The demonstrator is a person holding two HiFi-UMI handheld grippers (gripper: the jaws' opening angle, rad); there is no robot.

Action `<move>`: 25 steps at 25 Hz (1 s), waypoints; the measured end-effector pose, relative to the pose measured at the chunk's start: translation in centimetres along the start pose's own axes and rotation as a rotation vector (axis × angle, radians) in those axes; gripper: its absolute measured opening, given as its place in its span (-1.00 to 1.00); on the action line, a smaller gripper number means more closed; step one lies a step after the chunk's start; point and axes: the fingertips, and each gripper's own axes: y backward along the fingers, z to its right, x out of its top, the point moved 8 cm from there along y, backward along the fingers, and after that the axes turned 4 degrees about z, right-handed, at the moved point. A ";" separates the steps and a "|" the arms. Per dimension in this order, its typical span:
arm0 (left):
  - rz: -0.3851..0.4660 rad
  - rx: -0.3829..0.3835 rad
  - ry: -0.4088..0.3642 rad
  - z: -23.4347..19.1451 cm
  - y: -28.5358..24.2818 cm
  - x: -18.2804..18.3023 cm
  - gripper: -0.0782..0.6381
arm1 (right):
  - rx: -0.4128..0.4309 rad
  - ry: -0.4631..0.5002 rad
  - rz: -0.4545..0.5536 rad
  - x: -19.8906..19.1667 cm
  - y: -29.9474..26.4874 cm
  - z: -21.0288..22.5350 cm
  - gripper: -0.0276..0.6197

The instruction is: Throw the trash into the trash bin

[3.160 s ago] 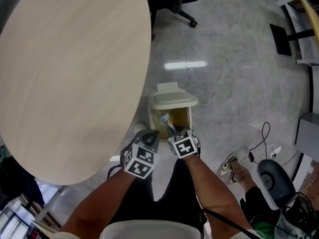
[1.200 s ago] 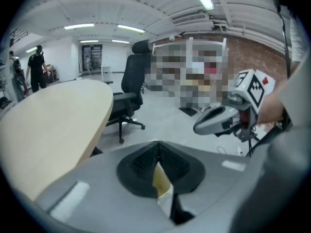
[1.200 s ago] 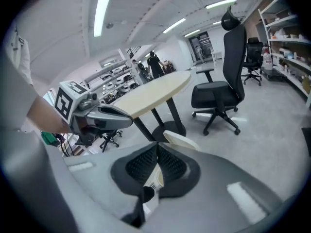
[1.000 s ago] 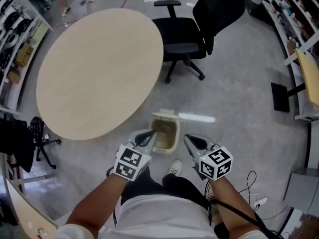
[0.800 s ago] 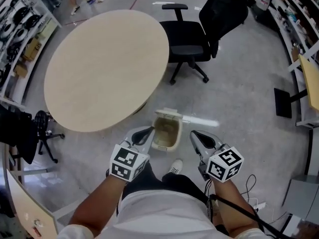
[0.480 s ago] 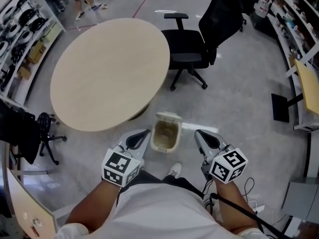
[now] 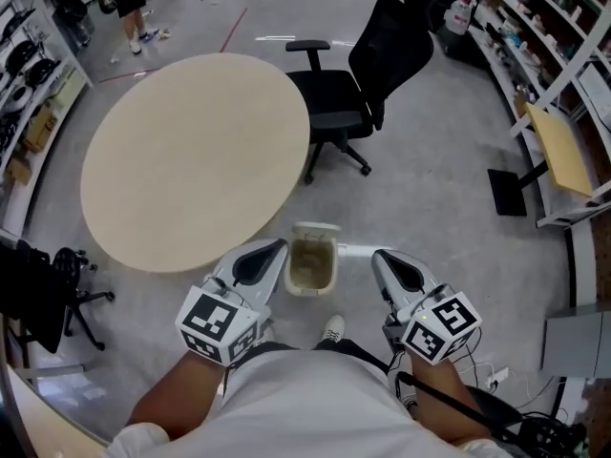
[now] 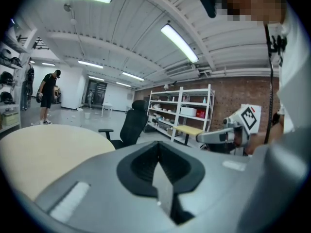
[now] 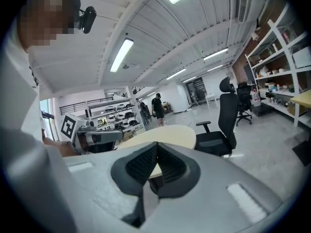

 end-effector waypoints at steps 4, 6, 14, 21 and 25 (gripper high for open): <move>0.051 -0.073 0.004 -1.2 2.2 0.9 -0.76 | -0.075 0.011 0.043 0.3 0.3 -3.4 -0.91; 0.051 -0.117 0.001 -1.7 3.1 0.8 -0.76 | -0.120 0.014 0.058 -0.1 0.8 -5.0 -0.91; 0.023 -0.180 -0.014 -2.7 5.6 0.2 -0.76 | -0.214 -0.021 0.069 -2.3 2.7 -8.9 -0.91; 0.051 -0.144 -0.007 -0.9 6.4 0.4 -0.76 | -0.214 0.001 0.046 -2.9 4.9 -8.4 -0.91; 0.072 -0.125 -0.006 0.3 6.3 0.6 -0.76 | -0.200 0.022 0.054 -2.5 5.7 -7.6 -0.91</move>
